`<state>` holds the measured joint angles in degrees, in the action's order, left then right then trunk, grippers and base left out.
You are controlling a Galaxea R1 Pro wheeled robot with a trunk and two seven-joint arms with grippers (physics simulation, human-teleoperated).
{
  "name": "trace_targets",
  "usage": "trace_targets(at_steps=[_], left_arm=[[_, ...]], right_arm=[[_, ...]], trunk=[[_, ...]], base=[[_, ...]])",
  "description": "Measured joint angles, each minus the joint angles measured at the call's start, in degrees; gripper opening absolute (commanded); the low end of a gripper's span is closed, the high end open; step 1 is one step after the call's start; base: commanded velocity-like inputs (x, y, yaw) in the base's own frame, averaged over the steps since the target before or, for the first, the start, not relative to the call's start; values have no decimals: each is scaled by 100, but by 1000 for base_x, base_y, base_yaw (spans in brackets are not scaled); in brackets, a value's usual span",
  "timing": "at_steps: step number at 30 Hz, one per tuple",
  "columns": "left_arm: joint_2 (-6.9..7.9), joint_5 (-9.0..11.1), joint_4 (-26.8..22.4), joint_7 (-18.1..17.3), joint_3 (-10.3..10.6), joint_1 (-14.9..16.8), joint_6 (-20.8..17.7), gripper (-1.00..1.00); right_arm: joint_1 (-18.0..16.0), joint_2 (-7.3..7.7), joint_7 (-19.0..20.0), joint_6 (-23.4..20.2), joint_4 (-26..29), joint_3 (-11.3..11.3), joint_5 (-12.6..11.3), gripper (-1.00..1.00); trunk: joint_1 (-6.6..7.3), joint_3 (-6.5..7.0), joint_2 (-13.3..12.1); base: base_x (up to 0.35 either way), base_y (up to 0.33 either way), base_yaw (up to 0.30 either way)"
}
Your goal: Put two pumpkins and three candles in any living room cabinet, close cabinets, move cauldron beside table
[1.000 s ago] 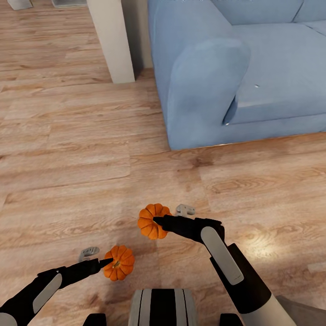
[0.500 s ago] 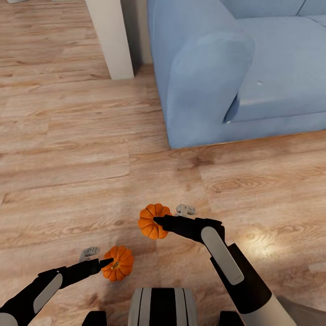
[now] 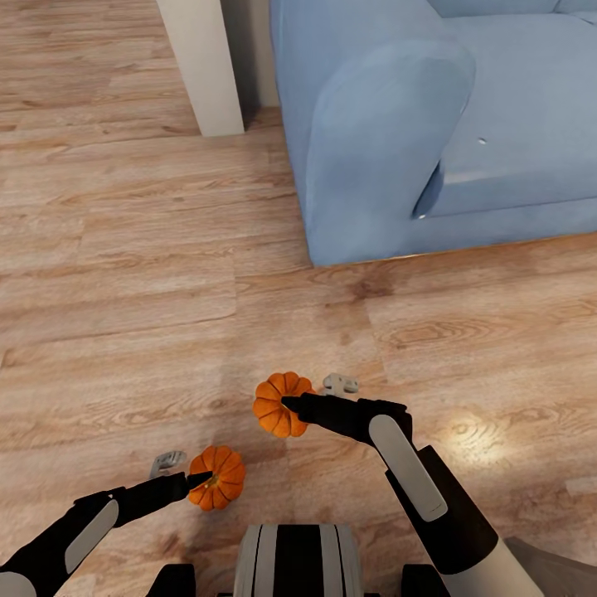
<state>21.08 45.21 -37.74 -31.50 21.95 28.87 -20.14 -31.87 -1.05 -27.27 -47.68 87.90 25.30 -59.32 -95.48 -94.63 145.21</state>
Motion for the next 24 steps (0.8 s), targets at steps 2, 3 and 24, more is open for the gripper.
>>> trace_targets(at_steps=[2,3,24], left_arm=[[-1,7,-3,2,6,0,-2,100],[-1,11,-4,4,8,1,-4,100],[-3,-40,4,2,-40,-2,13,-100]], right_arm=[[0,0,0,1,1,0,-4,-100],[0,0,0,0,1,0,-2,-100],[0,1,0,0,-7,-9,-3,-100]], trunk=[[0,0,0],[0,0,0],[-1,0,0]], base=[[0,0,0],[0,0,0],[0,0,0]])
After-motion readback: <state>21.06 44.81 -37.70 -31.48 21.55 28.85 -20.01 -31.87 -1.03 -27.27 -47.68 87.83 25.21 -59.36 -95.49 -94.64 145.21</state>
